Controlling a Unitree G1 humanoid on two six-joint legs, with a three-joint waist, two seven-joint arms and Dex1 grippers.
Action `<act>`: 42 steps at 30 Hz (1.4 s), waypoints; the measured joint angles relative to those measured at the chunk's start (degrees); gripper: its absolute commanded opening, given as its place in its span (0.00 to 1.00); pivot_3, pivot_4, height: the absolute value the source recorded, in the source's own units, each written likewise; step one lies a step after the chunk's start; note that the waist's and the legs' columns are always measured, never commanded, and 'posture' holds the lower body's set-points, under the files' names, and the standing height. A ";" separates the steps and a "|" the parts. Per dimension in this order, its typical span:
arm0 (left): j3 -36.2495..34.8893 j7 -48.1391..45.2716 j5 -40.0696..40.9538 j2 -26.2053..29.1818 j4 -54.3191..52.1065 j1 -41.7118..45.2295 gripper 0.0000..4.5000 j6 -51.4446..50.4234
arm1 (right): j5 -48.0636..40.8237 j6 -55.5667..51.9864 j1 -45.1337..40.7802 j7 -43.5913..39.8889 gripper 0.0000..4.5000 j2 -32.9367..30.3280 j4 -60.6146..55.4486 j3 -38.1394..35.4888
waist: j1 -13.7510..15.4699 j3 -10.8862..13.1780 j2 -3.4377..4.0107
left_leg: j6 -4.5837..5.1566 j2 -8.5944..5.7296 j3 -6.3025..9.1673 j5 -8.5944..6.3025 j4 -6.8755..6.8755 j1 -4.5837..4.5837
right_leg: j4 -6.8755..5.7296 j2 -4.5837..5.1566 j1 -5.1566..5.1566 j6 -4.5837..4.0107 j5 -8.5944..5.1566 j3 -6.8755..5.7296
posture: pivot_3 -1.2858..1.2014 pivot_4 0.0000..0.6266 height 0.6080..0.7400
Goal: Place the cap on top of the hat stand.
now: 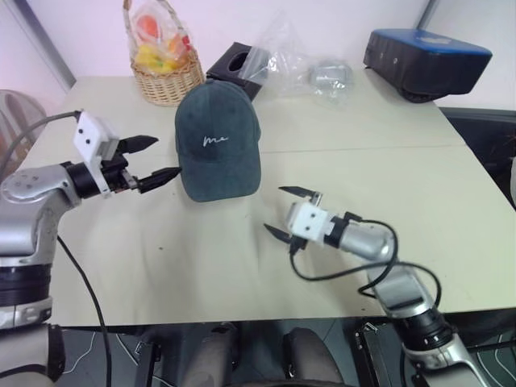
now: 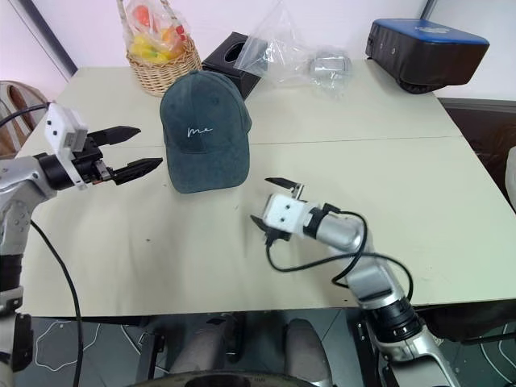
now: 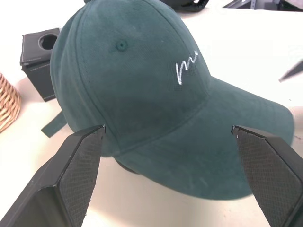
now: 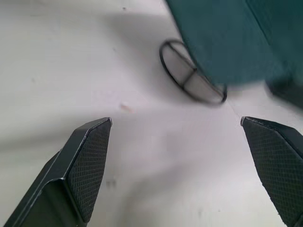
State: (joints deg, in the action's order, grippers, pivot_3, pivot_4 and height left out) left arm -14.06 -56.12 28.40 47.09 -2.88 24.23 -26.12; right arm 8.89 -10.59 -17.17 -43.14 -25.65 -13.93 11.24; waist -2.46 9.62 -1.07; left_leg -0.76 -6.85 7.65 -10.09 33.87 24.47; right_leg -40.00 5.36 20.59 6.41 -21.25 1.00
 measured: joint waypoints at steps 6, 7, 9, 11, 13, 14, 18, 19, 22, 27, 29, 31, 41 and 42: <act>-5.10 1.19 4.37 1.23 -8.18 -8.90 1.00 -5.16 | -11.27 -8.59 -6.84 -6.51 0.99 -2.60 4.57 -5.94 | 0.01 0.02 0.01 | 0.04 0.03 0.00 -0.03 0.00 0.00 | 0.06 0.01 -0.03 -0.01 -0.01 0.00 | 0.52 0.24 1.00; -5.97 1.26 4.89 1.73 -9.29 -10.19 1.00 -5.93 | -12.76 -9.99 -8.49 -7.04 0.99 -2.76 5.55 -6.84 | 0.04 0.02 0.02 | 0.04 0.03 0.00 -0.03 0.00 0.00 | 0.06 0.01 -0.03 -0.01 -0.01 0.00 | 0.52 0.24 1.00; -8.07 1.37 5.92 2.56 -11.23 -12.08 1.00 -6.79 | -15.14 -12.54 -12.41 -8.24 0.99 -3.89 7.04 -7.95 | 0.05 0.03 0.04 | 0.04 0.03 0.00 -0.03 0.01 0.00 | 0.08 0.02 -0.01 -0.02 -0.01 -0.01 | 0.52 0.24 1.00; -10.02 1.50 6.74 3.69 -12.45 -13.16 1.00 -7.67 | -16.82 -14.59 -16.37 -9.41 0.99 -5.68 8.17 -8.43 | 0.19 0.04 0.05 | 0.06 0.03 0.00 -0.04 0.00 0.00 | 0.14 0.03 0.12 -0.02 -0.01 -0.04 | 0.52 0.24 1.00; -11.73 1.62 7.52 4.59 -13.65 -13.43 1.00 -8.70 | -18.40 -16.17 -19.19 -11.21 0.99 -7.63 8.97 -8.70 | 0.43 0.04 0.05 | 0.10 0.03 0.00 -0.07 0.01 0.00 | 0.22 0.05 0.09 -0.02 -0.01 -0.05 | 0.52 0.24 1.00; -12.37 1.70 8.03 4.91 -14.15 -13.44 1.00 -8.97 | -19.37 -16.98 -20.35 -12.36 0.99 -8.65 9.16 -8.79 | 0.51 0.04 0.05 | 0.11 0.02 0.00 -0.07 0.00 0.00 | 0.29 0.06 0.07 -0.01 0.00 -0.06 | 0.52 0.24 1.00; -13.68 2.45 9.08 5.34 -15.71 -14.02 1.00 -9.64 | -22.83 -19.79 -22.82 -17.40 0.99 -13.72 9.27 -9.24 | 0.78 0.05 0.06 | 0.22 0.03 -0.01 -0.14 0.00 0.00 | 0.48 0.08 -0.02 -0.02 0.01 -0.09 | 0.52 0.24 1.00; -13.85 2.69 9.22 5.34 -15.76 -14.52 1.00 -9.65 | -23.58 -20.62 -22.84 -18.31 0.99 -14.97 9.26 -9.34 | 0.90 0.05 0.07 | 0.24 0.03 -0.01 -0.16 0.00 0.00 | 0.53 0.08 -0.04 -0.02 0.01 -0.09 | 0.52 0.24 1.00; -13.85 3.38 9.40 5.31 -16.05 -15.13 1.00 -9.66 | -25.76 -22.45 -22.84 -20.25 0.99 -17.49 8.89 -9.90 | 1.22 0.06 0.09 | 0.26 0.03 -0.03 -0.17 0.00 0.01 | 0.58 0.10 -0.04 -0.03 0.02 -0.09 | 0.52 0.24 1.00; -13.85 4.11 9.77 5.27 -17.33 -15.63 1.00 -9.64 | -29.83 -25.97 -22.83 -20.92 0.99 -20.34 7.00 -12.48 | 1.53 0.08 0.11 | 0.27 0.03 -0.04 -0.19 0.00 0.02 | 0.64 0.11 -0.06 -0.03 0.02 -0.10 | 0.52 0.24 1.00; -13.85 4.22 9.84 5.25 -17.64 -15.67 1.00 -9.63 | -31.06 -27.11 -22.84 -20.67 0.99 -20.48 6.72 -13.11 | 1.51 0.08 0.12 | 0.27 0.03 -0.04 -0.19 0.00 0.02 | 0.65 0.11 -0.06 -0.03 0.03 -0.10 | 0.52 0.24 1.00; -13.85 4.32 9.86 5.25 -17.83 -15.81 1.00 -9.63 | -31.72 -27.87 -22.84 -20.15 0.99 -20.48 6.61 -13.28 | 1.50 0.08 0.12 | 0.27 0.03 -0.04 -0.19 -0.01 0.02 | 0.65 0.12 -0.06 -0.03 0.03 -0.10 | 0.52 0.24 1.00; -13.89 4.44 10.95 5.26 -18.70 -17.31 1.00 -9.66 | -32.79 -27.96 -22.84 -18.68 0.99 -20.48 6.39 -13.28 | 1.59 0.09 0.13 | 0.29 0.03 -0.04 -0.21 -0.01 0.04 | 0.70 0.13 -0.06 -0.03 0.03 -0.10 | 0.52 0.24 1.00; -13.88 4.45 10.98 5.26 -18.71 -17.33 1.00 -9.66 | -32.81 -27.96 -22.84 -18.60 0.99 -20.48 6.39 -13.28 | 1.58 0.09 0.13 | 0.30 0.03 -0.05 -0.20 -0.01 0.04 | 0.70 0.13 -0.06 -0.03 0.03 -0.10 | 0.52 0.24 1.00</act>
State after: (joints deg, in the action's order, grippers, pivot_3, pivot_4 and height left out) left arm -27.94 -51.67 39.39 52.34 -21.60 6.90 -35.78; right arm -23.92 -38.55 -40.01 -61.75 -46.13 -7.54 -2.04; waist -0.88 9.71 -0.95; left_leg -0.47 -6.82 7.61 -10.29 33.85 24.50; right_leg -39.31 5.49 20.53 6.38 -21.23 0.89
